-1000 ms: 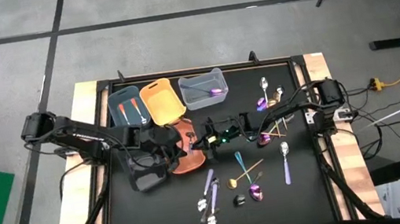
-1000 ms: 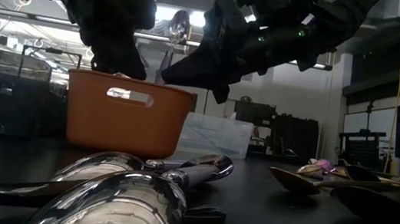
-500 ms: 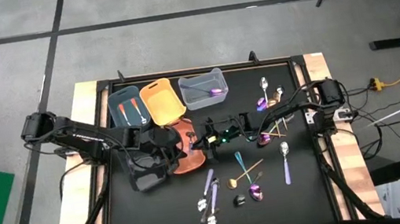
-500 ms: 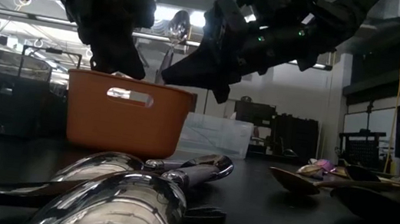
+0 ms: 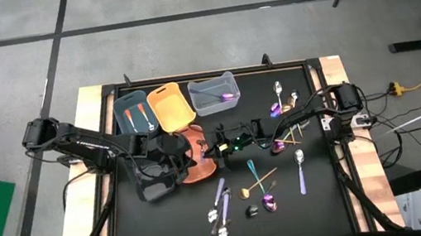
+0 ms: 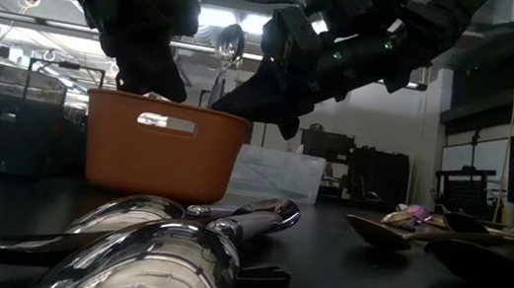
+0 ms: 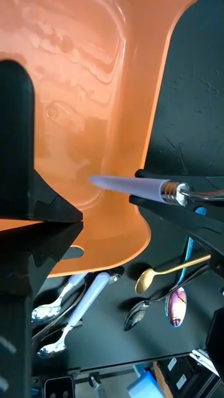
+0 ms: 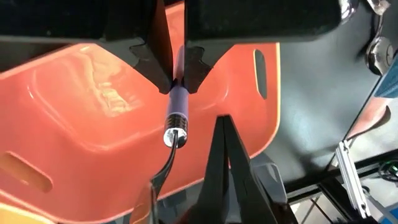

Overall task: Sort silverware by color (type)
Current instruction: Put the purple spoon into the orange bin, then put the gold spoon into the yellow bin

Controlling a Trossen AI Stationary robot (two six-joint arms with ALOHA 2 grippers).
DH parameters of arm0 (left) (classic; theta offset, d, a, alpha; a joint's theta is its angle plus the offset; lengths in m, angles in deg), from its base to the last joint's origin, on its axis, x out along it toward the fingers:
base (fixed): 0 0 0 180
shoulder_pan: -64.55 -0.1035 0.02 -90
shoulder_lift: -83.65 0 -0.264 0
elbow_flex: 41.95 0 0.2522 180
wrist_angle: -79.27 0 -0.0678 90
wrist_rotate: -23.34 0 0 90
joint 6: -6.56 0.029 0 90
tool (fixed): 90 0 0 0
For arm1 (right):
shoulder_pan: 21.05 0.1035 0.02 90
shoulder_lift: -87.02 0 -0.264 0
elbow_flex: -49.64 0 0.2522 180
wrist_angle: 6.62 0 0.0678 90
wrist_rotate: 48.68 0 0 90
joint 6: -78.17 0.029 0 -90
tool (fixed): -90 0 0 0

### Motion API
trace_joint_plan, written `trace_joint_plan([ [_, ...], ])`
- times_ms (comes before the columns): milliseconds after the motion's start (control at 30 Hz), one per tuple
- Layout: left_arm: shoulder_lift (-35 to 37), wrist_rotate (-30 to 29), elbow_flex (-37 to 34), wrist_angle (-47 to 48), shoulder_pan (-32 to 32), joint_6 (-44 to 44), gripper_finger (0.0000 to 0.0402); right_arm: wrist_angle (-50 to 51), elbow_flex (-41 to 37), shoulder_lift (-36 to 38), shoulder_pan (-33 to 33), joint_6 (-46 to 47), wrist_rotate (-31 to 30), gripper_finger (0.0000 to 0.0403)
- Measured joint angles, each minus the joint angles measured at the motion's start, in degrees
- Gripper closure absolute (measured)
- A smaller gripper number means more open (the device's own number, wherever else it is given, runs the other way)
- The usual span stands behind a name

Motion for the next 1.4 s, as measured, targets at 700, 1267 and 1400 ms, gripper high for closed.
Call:
trace_joint_plan([
  [700, 0.0, -0.12, 0.0, 0.0, 0.0, 0.04, 0.0401, 2.56, 0.0, 0.02, 0.0, 0.0, 0.19, 0.0393],
  [1267, 0.29, -1.54, 0.0, 0.05, -0.07, 0.48, 0.0401, 2.24, -0.02, 0.09, 0.0, -0.22, -2.4, 0.0306],
  [1400, 2.33, -1.57, 0.0, 0.26, -0.09, 0.72, 0.0401, 2.26, -0.02, 0.09, 0.0, -0.22, -3.55, 0.0302],
])
